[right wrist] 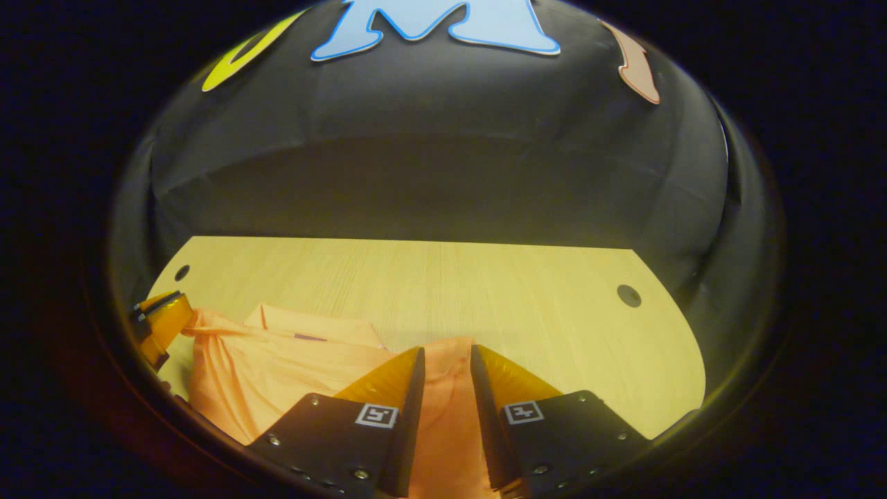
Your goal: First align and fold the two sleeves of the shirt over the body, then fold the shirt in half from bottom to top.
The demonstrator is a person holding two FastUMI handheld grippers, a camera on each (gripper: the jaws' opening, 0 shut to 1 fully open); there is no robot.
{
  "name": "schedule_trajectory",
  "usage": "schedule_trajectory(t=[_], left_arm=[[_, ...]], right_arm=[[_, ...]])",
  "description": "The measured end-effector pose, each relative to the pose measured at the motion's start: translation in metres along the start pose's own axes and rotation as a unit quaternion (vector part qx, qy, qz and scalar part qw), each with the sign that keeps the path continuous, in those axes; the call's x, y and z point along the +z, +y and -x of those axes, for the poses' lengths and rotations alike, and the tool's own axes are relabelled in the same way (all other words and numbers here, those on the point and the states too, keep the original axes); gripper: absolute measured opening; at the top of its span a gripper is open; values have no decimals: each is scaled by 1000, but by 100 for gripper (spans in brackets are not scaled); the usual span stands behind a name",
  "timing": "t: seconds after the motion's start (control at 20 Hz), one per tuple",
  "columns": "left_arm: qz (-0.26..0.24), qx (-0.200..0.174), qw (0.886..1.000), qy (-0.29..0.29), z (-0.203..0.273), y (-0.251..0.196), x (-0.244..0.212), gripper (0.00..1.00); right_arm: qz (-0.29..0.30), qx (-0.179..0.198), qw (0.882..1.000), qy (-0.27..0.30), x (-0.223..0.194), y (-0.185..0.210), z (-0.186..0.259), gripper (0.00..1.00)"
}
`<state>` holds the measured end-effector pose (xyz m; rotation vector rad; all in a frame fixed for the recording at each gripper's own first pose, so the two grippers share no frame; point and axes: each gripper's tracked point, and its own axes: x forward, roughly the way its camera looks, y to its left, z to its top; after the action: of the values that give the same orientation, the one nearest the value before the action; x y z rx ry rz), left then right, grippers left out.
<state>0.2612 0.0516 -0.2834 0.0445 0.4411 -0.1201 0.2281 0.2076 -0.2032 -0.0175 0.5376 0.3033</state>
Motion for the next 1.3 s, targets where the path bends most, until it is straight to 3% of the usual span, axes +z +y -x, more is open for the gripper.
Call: schedule_trajectory(t=[0.05, 0.1, 0.15, 0.2, 0.3, 0.4, 0.5, 0.55, 0.75, 0.9, 1.3], left_arm=[[1, 2, 1000, -1, 2, 2, 2, 25], [4, 2, 1000, -3, 5, 2, 4, 28], [6, 4, 1000, -5, 9, 3, 7, 28], [6, 8, 1000, -7, 13, 3, 10, 29], [8, 13, 1000, -12, 21, 3, 17, 42], [11, 13, 1000, -18, 31, 2, 24, 55], [16, 12, 999, -26, 44, -1, 35, 65], [18, 13, 999, -33, 51, -2, 42, 72], [20, 18, 998, -62, 82, -3, 69, 80], [16, 21, 997, -79, 107, -6, 86, 93], [9, 25, 990, -138, 184, -30, 131, 89]], right_arm=[[6, 4, 1000, -3, 1, 3, 4, 45], [14, 5, 1000, -5, 3, 5, 8, 61], [23, 4, 1000, -7, 1, 6, 13, 63], [31, 6, 999, -10, 2, 7, 18, 70], [45, 11, 999, -18, 4, 11, 29, 83], [54, 13, 998, -27, 7, 14, 43, 84], [53, 20, 998, -40, 12, 19, 58, 93], [51, 23, 997, -47, 14, 22, 67, 94], [46, 31, 995, -82, 32, 22, 107, 94], [45, 30, 993, -108, 45, 17, 139, 93], [34, 44, 982, -180, 72, 0, 226, 93]])
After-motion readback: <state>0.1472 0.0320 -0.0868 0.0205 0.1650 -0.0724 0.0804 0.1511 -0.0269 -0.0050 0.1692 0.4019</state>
